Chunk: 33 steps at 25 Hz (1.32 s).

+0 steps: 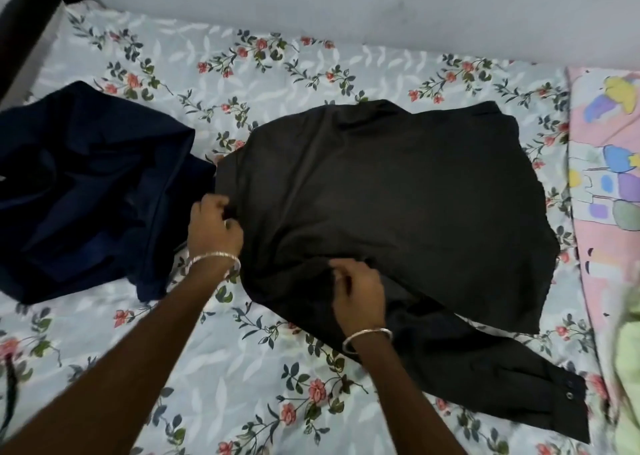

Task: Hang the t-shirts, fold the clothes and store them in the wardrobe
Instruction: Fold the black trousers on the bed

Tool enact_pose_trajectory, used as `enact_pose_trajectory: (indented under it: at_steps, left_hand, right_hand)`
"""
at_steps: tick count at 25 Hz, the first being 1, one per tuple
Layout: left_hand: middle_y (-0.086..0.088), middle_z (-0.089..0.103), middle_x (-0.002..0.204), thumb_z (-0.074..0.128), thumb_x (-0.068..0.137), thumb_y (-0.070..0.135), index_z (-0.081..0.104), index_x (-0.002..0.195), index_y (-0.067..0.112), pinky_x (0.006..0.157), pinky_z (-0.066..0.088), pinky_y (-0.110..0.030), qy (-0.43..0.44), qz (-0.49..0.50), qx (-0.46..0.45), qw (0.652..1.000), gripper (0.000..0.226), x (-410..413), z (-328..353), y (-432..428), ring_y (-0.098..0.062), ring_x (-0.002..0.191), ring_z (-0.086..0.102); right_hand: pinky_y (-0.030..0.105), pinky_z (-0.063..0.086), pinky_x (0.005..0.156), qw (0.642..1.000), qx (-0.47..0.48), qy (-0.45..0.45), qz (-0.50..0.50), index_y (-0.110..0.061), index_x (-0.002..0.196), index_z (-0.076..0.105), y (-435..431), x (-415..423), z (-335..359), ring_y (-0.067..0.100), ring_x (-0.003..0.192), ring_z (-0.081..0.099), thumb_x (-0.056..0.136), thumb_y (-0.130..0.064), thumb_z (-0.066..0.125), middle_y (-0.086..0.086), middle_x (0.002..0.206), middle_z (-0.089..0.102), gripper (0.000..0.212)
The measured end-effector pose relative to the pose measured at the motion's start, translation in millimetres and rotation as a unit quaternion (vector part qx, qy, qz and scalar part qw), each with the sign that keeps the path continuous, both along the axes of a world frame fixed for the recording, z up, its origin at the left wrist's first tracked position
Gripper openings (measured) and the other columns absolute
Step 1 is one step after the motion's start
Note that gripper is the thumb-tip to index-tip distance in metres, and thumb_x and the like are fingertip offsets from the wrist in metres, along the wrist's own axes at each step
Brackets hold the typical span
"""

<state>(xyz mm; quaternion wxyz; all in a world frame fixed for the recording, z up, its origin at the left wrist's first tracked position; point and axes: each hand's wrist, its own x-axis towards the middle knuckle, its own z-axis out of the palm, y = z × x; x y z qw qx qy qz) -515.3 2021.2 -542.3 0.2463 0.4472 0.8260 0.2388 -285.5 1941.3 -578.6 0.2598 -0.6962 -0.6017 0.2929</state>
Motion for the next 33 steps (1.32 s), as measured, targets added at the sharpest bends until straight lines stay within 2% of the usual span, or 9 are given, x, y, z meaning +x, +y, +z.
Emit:
enact_pose_trajectory:
  at_steps: [4,6,8,11,16,19,24,30,33]
  left_hand:
    - [-0.021,0.067,0.108,0.067,0.089,0.033,0.064,0.107,0.003,0.093,0.05,-0.046,-0.138,0.163,-0.251,0.944,0.035,19.4,-53.6,-78.7,-0.04,0.103,0.063]
    - [-0.018,0.067,0.076,0.07,0.088,0.036,0.064,0.088,-0.001,0.075,0.055,-0.043,-0.283,0.22,-0.296,0.885,0.037,29.0,-69.1,-94.6,-0.034,0.075,0.067]
    - [-0.009,0.059,0.059,0.066,0.093,0.025,0.057,0.08,0.002,0.056,0.044,-0.03,-0.358,0.247,-0.27,0.859,0.028,39.9,-70.3,-102.1,-0.021,0.052,0.055]
    - [-0.013,0.063,0.084,0.047,0.104,0.017,0.055,0.091,0.006,0.06,0.044,-0.031,-0.396,0.261,-0.202,0.857,0.019,58.5,-56.6,-104.8,-0.022,0.071,0.061]
    - [0.0,0.041,0.043,0.037,0.106,0.025,0.046,0.074,0.016,0.048,0.057,-0.028,-0.522,0.4,-0.077,0.749,0.035,65.9,-36.8,-122.1,-0.012,0.032,0.042]
    - [-0.008,0.048,0.063,0.034,0.106,0.016,0.05,0.082,0.012,0.058,0.057,-0.033,-0.485,0.371,-0.081,0.788,0.029,64.9,-37.4,-135.1,-0.016,0.046,0.049]
    - [-0.019,0.052,0.131,0.022,0.108,0.013,0.04,0.133,0.01,0.113,0.03,-0.048,-0.563,0.383,-0.059,0.73,0.032,62.1,-45.9,-135.8,-0.036,0.136,0.042]
    - [-0.02,0.043,0.15,0.031,0.106,0.015,0.039,0.146,0.002,0.105,0.042,-0.046,-0.389,0.382,-0.136,0.827,0.044,84.2,-36.0,-118.5,-0.039,0.135,0.045]
    - [-0.021,0.048,0.145,0.036,0.101,0.007,0.044,0.142,0.003,0.107,0.038,-0.044,-0.308,0.362,-0.1,0.874,0.042,87.0,-37.0,-116.2,-0.043,0.131,0.046]
  right_hand:
    - [0.053,0.041,0.096,0.975,-0.158,-0.113,-0.11,-0.024,0.127,0.061,-5.2,63.1,7.5,0.034,0.118,0.052,0.086,-0.035,0.072,0.007,0.125,0.058,0.044]
    - [0.051,0.036,0.1,0.961,-0.238,-0.107,-0.092,-0.028,0.125,0.057,-11.6,77.3,4.7,0.028,0.12,0.053,0.081,-0.049,0.075,0.0,0.123,0.06,0.052]
    - [0.043,0.033,0.097,0.951,-0.28,-0.108,-0.074,-0.032,0.105,0.06,-19.9,77.3,1.9,0.023,0.109,0.061,0.085,-0.049,0.071,-0.006,0.1,0.07,0.028]
    - [0.038,0.043,0.09,0.963,-0.252,-0.091,-0.037,-0.028,0.085,0.061,-36.1,69.5,-2.1,0.025,0.095,0.067,0.094,-0.035,0.065,-0.004,0.082,0.07,0.013]
    - [0.044,0.053,0.085,0.982,-0.172,-0.036,-0.064,-0.018,0.111,0.054,-71.1,57.3,-9.2,0.023,0.101,0.056,0.084,-0.029,0.077,0.003,0.117,0.048,0.037]
    - [0.041,0.052,0.087,0.975,-0.199,-0.035,-0.094,-0.015,0.133,0.045,-75.3,69.1,-9.6,0.021,0.104,0.052,0.08,-0.031,0.082,0.007,0.134,0.037,0.067]
    - [0.033,0.045,0.079,0.945,-0.3,-0.13,-0.01,-0.018,0.106,0.062,-75.9,82.3,-11.5,0.028,0.106,0.063,0.095,-0.024,0.063,0.006,0.111,0.066,0.013]
    - [0.04,0.052,0.081,0.963,-0.258,-0.079,0.008,-0.023,0.14,0.034,-87.3,67.0,-16.9,0.034,0.1,0.067,0.089,-0.04,0.071,0.01,0.106,0.07,0.066]
    - [0.043,0.05,0.089,0.957,-0.282,-0.068,0.01,-0.02,0.14,0.038,-77.4,67.3,-18.3,0.038,0.11,0.063,0.088,-0.046,0.07,0.012,0.117,0.068,0.066]
